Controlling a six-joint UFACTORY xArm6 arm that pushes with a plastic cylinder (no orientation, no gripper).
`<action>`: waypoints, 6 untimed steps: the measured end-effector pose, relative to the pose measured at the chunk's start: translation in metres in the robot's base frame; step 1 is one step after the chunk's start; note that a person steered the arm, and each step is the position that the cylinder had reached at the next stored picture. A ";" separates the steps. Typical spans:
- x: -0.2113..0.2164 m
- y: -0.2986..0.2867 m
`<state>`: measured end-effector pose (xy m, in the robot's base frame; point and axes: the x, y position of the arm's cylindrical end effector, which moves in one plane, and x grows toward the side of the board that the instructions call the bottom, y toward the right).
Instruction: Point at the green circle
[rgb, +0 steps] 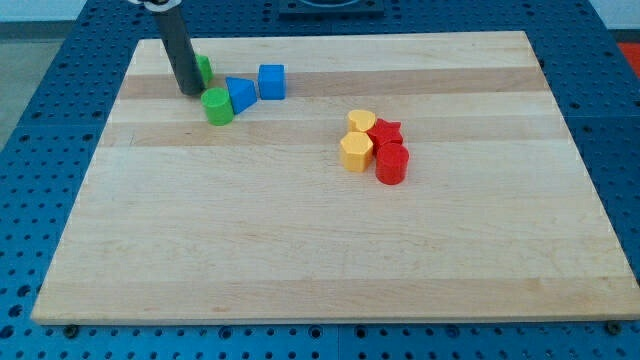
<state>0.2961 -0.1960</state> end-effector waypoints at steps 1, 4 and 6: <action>-0.013 0.000; 0.003 -0.011; 0.063 -0.016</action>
